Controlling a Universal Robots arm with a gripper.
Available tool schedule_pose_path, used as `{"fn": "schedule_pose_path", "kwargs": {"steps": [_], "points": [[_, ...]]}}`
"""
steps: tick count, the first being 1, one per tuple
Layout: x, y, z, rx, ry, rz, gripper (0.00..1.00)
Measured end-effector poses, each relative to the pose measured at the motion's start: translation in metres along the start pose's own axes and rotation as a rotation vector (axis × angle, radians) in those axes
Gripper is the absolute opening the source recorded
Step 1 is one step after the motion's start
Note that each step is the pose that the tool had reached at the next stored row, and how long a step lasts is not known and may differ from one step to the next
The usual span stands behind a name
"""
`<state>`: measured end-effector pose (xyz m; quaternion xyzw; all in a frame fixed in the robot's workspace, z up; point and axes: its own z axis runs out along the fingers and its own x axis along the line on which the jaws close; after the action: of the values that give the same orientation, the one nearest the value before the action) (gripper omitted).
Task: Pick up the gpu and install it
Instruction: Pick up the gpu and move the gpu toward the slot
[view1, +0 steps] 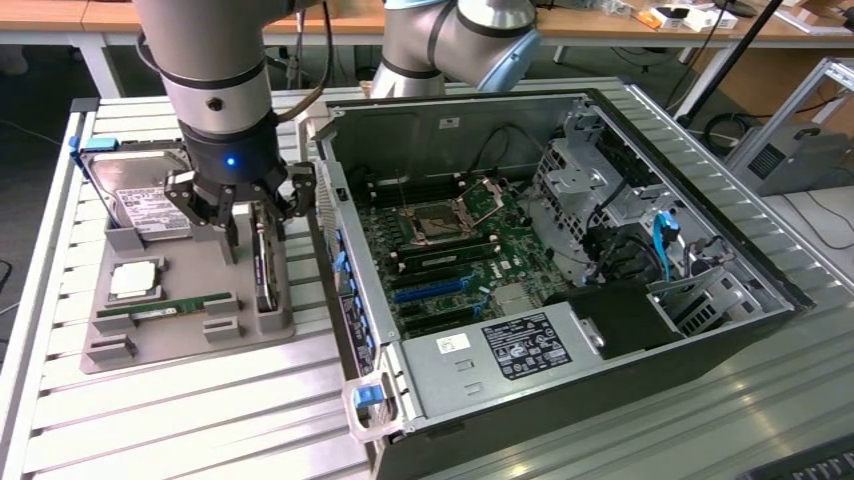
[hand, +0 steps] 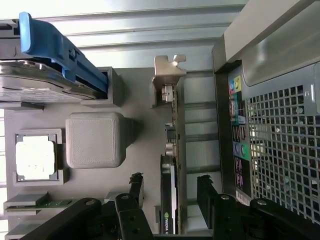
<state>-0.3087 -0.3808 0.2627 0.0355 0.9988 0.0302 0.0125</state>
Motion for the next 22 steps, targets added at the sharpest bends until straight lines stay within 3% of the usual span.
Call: {"fn": "schedule_pose_path", "kwargs": {"steps": [5, 22], "points": [[0.0, 0.0045, 0.0054, -0.0002, -0.0002, 0.0, 0.56], [0.0, 0.0038, 0.0203, 0.0001, 0.0003, 0.0, 0.56]]}}
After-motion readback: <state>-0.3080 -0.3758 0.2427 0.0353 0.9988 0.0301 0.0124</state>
